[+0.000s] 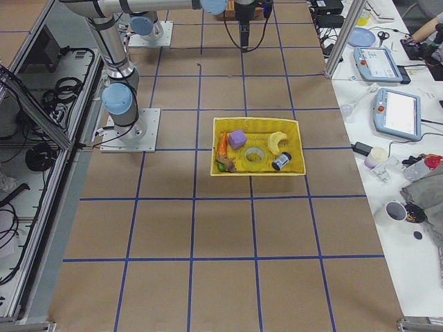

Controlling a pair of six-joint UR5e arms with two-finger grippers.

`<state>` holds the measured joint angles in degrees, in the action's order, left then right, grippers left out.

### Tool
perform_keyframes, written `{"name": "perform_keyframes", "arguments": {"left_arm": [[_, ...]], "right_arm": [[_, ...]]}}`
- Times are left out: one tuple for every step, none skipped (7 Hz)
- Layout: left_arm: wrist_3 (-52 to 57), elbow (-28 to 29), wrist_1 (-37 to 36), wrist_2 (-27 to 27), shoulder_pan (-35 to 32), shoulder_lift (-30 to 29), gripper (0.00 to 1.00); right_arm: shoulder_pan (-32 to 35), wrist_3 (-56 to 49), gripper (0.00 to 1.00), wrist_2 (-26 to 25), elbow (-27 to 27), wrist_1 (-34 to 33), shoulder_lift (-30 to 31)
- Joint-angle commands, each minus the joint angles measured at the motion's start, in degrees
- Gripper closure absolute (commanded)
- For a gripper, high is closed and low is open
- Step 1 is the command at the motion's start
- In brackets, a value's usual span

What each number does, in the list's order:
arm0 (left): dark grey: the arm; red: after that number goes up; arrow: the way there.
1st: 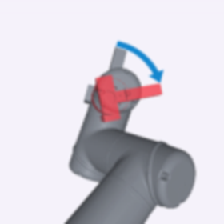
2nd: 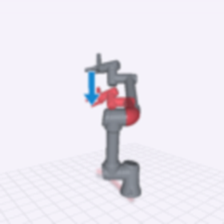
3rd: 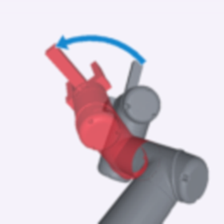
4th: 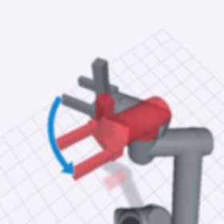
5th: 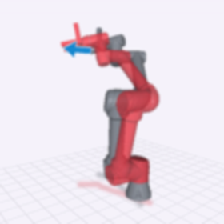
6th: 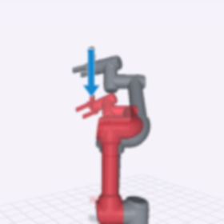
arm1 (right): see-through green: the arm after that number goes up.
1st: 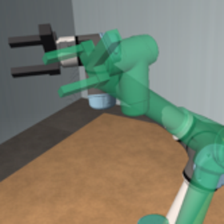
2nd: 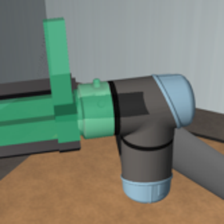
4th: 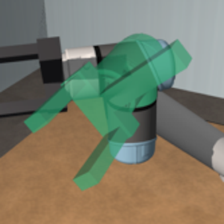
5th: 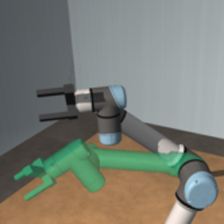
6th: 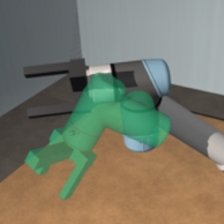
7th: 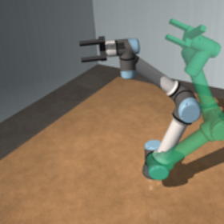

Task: Transfer tape with both arms

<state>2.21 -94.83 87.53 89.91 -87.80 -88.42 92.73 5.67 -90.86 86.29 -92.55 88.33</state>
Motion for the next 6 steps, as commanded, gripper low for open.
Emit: {"name": "perform_keyframes", "arguments": {"left_arm": [[0.1,-0.1,0.0,0.0,0.0,0.0,0.00],[0.1,-0.1,0.0,0.0,0.0,0.0,0.00],[0.1,-0.1,-0.1,0.0,0.0,-0.1,0.00],[0.1,-0.1,-0.1,0.0,0.0,0.0,0.00],[0.1,-0.1,-0.1,0.1,0.0,0.0,0.00],[0.1,-0.1,-0.1,1.2,0.0,-0.1,0.00]], "right_arm": [[0.0,0.0,0.00,-0.1,0.0,0.1,0.1],[0.0,0.0,0.00,0.1,0.0,0.0,0.1],[0.0,0.0,0.00,0.2,0.0,0.0,0.1],[0.0,0.0,0.00,0.4,0.0,0.1,0.1],[0.0,-0.4,0.00,0.3,0.1,0.1,0.1],[0.0,-0.5,0.00,0.3,0.1,0.1,0.1]]}}
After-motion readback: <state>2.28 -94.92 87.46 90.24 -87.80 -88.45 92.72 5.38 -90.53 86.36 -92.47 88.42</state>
